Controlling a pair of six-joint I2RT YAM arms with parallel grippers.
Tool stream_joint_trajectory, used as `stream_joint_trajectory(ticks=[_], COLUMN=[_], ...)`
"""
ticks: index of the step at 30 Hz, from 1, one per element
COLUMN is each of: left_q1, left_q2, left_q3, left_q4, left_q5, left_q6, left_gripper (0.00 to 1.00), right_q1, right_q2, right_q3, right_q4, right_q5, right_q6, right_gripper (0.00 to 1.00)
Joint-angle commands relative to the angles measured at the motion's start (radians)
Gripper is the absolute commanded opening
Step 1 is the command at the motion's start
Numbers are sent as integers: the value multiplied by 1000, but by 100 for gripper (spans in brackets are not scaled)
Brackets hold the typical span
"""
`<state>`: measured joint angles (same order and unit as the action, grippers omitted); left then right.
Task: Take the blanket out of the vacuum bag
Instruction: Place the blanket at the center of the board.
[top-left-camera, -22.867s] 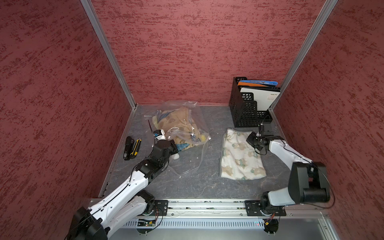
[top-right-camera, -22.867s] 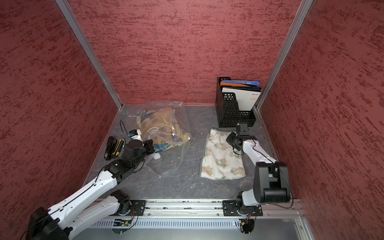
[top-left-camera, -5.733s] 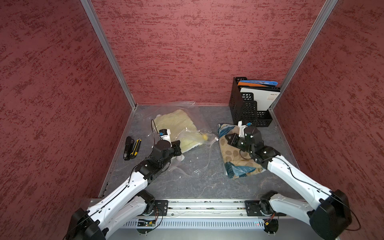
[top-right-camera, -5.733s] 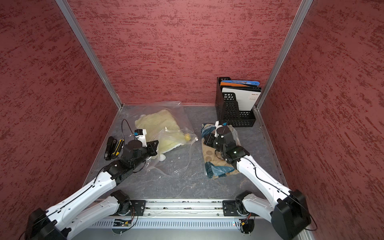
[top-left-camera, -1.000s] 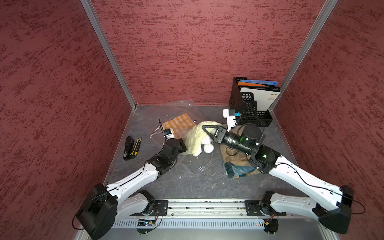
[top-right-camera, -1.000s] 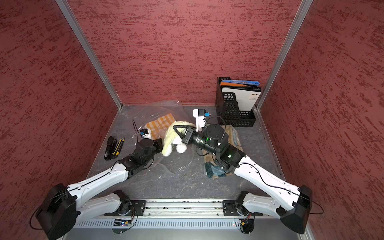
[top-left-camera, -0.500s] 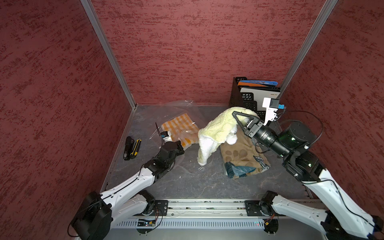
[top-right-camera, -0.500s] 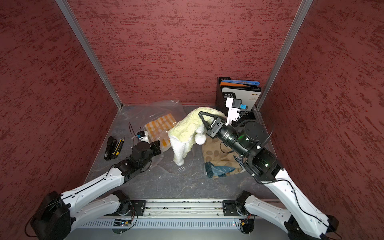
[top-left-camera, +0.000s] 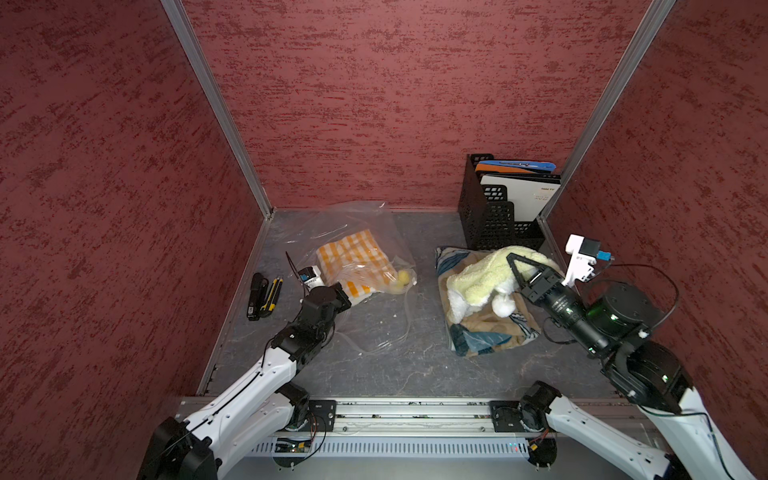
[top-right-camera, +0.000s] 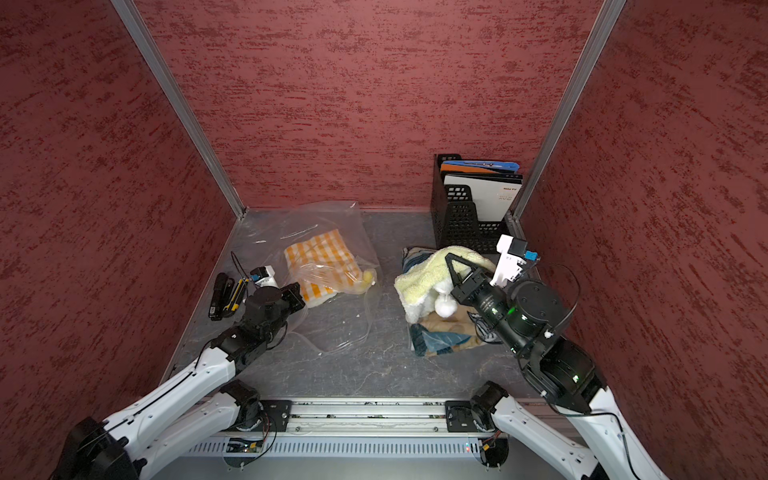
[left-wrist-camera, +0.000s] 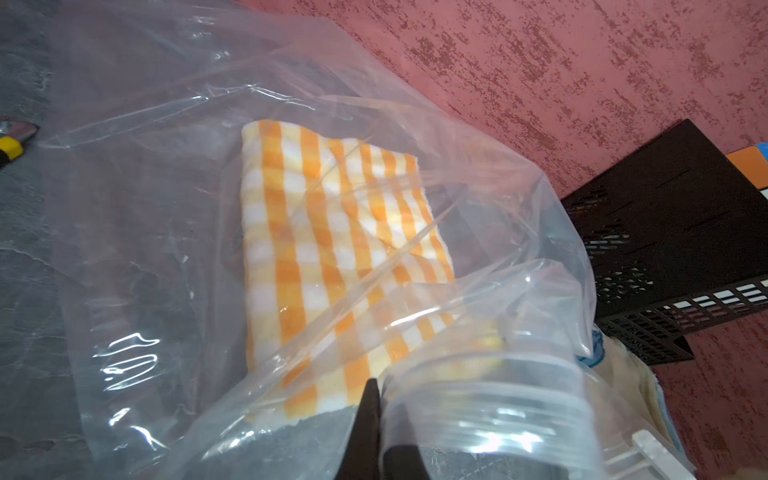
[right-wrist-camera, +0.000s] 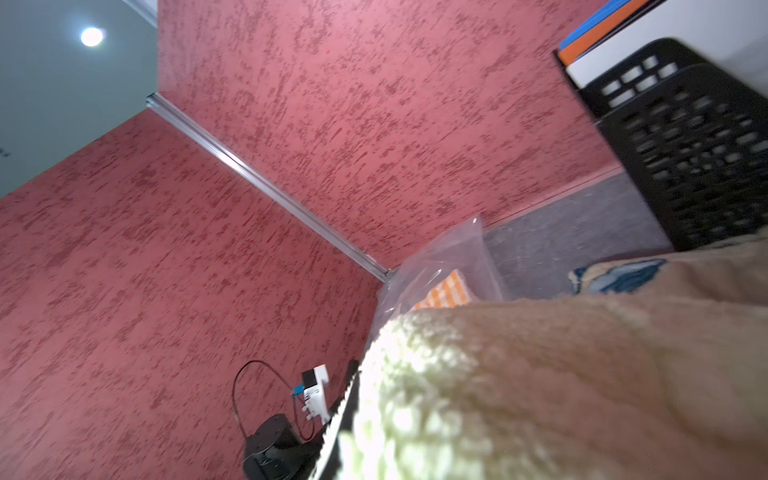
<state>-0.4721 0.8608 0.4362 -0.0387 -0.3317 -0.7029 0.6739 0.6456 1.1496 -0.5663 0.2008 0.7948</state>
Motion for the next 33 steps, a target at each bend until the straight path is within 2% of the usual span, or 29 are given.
stream_joint_trajectory(ticks=[1, 3, 5, 9, 11, 14, 16, 19, 21, 26, 28, 33], left_q1=[13, 14, 14, 18, 21, 25, 24, 25, 24, 24, 21, 9], left_q2=[17, 39, 62, 93, 98, 100, 95, 86, 84, 90, 93, 101], left_q3=[-11, -11, -6, 9, 15, 30, 37, 38, 32, 3, -9, -16], left_q4=[6, 23, 36, 51, 54, 55, 56, 55, 57, 76, 84, 87], left_q5=[26, 34, 43, 55, 60, 68, 74, 77, 81, 100, 112, 118], left_q6=[-4, -7, -9, -4, 0, 6, 11, 17, 18, -2, -7, -23], left_gripper=[0, 0, 0, 0, 0, 0, 0, 0, 0, 0, 0, 0], right_q1=[-10, -37, -111, -358, -445, -514, -532, -536, -536, -534, -534, -534], right_q2=[45, 99, 169, 337, 432, 536, 544, 470, 396, 142, 57, -123], right_q3=[18, 36, 73, 158, 211, 297, 301, 182, 74, -435, -569, -706], right_q4=[19, 60, 101, 221, 287, 333, 345, 384, 337, 333, 310, 150], right_q5=[110, 106, 50, -246, -370, -462, -488, -483, -441, -390, -405, -425], right_q6=[-36, -76, -102, -10, 43, 69, 84, 121, 120, 236, 244, 270], right_gripper=[0, 0, 0, 0, 0, 0, 0, 0, 0, 0, 0, 0])
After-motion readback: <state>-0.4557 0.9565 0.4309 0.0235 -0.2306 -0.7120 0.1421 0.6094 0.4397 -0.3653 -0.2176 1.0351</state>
